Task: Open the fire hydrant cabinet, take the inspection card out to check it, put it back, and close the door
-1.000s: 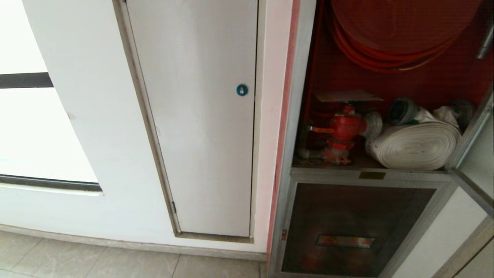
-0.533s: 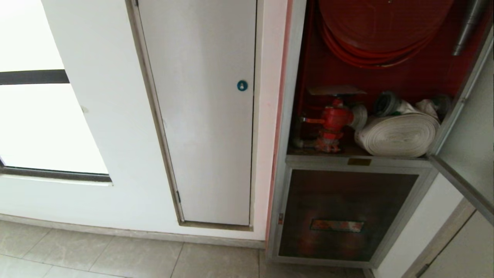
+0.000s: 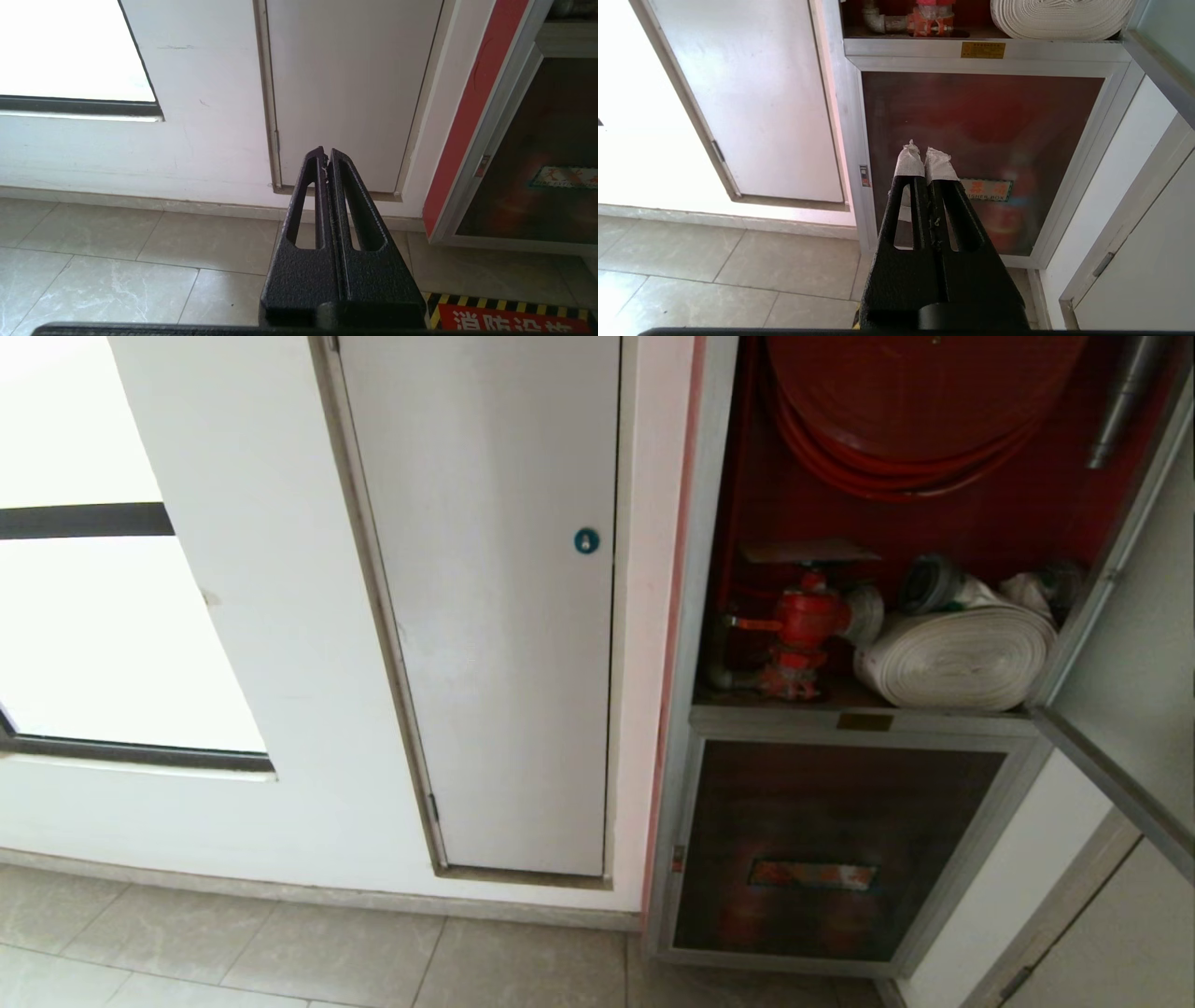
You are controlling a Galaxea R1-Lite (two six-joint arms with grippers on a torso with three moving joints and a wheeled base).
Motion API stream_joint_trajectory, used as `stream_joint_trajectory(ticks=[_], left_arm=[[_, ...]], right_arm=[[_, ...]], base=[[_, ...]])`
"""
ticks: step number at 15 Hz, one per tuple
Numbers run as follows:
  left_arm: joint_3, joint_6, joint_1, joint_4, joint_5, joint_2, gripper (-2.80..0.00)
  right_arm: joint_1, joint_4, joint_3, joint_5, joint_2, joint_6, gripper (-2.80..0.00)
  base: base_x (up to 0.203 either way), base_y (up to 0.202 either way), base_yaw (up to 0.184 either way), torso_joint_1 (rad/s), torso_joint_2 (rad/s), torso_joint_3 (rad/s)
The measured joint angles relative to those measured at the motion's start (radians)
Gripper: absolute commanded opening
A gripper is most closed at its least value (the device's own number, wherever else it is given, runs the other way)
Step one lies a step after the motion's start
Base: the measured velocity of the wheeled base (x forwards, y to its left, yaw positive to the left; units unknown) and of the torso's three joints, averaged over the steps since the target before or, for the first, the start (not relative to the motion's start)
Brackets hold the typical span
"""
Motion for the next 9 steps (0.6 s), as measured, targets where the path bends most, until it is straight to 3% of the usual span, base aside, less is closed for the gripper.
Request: stream_joint_trajectory(ticks=[9], left_arm=[[0.000,0.000,0.000,0.000,0.000,0.000,-2.80]], right_arm=[[0.000,0.000,0.000,0.000,0.000,-0.001,-2.80]], base=[[0.000,0.000,0.000,0.000,0.00,0.000]])
